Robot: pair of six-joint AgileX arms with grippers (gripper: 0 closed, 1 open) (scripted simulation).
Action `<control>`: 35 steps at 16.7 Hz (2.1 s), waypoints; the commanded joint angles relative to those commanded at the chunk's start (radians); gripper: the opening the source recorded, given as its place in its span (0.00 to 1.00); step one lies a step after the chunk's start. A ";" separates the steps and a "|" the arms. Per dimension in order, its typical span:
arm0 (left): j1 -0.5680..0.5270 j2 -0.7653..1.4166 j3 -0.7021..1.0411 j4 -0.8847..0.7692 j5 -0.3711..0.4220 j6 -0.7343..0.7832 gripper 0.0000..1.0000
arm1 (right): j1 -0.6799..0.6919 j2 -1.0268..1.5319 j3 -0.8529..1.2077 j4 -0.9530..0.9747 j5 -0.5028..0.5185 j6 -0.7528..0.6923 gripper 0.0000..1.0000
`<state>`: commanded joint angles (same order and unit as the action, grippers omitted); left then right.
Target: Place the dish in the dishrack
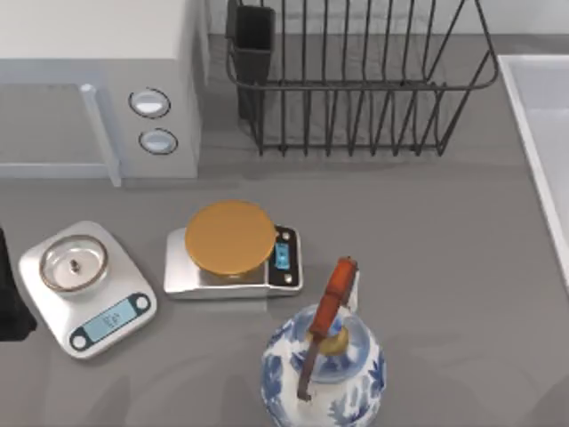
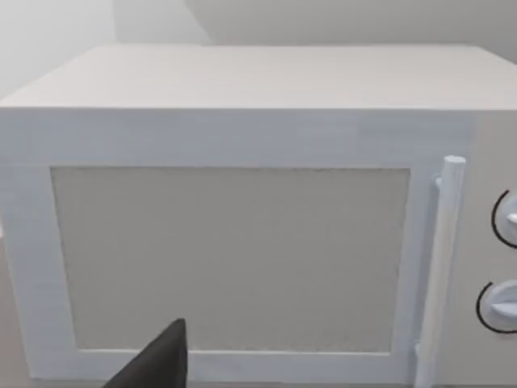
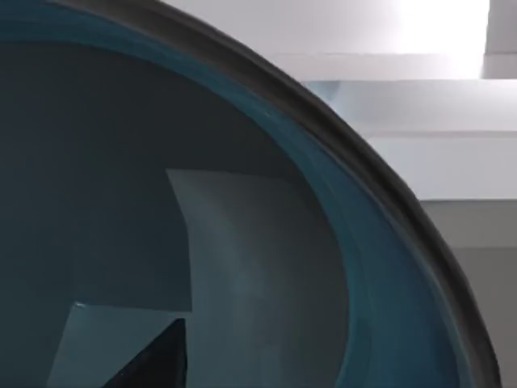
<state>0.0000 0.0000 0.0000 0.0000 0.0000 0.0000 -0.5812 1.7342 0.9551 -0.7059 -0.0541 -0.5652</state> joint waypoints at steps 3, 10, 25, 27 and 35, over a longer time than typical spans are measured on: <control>0.000 0.000 0.000 0.000 0.000 0.000 1.00 | 0.000 0.000 0.000 0.000 0.000 0.000 0.77; 0.000 0.000 0.000 0.000 0.000 0.000 1.00 | 0.000 0.000 0.000 0.000 0.000 0.000 0.25; 0.000 0.000 0.000 0.000 0.000 0.000 1.00 | -0.004 -0.002 0.036 -0.037 -0.001 -0.001 0.00; 0.000 0.000 0.000 0.000 0.000 0.000 1.00 | -0.008 -0.005 0.113 -0.116 -0.002 -0.005 0.00; 0.000 0.000 0.000 0.000 0.000 0.000 1.00 | -0.013 -0.067 0.574 -0.675 -0.003 -0.013 0.00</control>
<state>0.0000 0.0000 0.0000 0.0000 0.0000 0.0000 -0.5945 1.6674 1.5290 -1.3814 -0.0573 -0.5779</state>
